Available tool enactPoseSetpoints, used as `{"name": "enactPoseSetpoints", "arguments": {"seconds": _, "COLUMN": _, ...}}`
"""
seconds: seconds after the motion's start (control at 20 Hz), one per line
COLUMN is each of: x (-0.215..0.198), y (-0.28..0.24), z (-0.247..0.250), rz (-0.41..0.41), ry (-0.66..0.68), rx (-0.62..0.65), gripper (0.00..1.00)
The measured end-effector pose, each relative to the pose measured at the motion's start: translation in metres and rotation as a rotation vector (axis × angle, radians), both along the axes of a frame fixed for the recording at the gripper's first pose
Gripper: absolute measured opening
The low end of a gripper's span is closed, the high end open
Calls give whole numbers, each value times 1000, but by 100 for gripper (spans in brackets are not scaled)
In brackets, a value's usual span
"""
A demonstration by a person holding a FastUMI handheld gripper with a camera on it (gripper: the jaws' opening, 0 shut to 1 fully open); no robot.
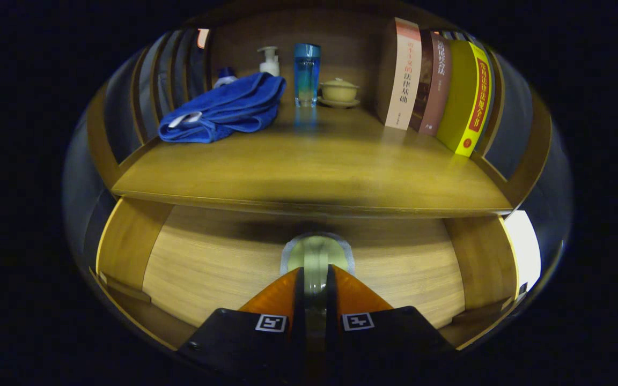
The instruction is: Pull open the drawer, take out the items inside it, and place them on the countertop above the cabinet.
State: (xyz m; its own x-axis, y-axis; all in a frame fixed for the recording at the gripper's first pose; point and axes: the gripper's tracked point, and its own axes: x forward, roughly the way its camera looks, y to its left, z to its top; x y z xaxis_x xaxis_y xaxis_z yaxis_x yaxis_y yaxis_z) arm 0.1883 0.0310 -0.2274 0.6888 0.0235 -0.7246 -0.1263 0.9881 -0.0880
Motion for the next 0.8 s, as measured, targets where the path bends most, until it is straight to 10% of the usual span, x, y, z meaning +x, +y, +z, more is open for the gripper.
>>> {"name": "enactPoseSetpoints", "arguments": {"seconds": 0.8, "x": 29, "y": 36, "z": 159, "rz": 53, "ry": -319, "rx": 90, "gripper": 24}}
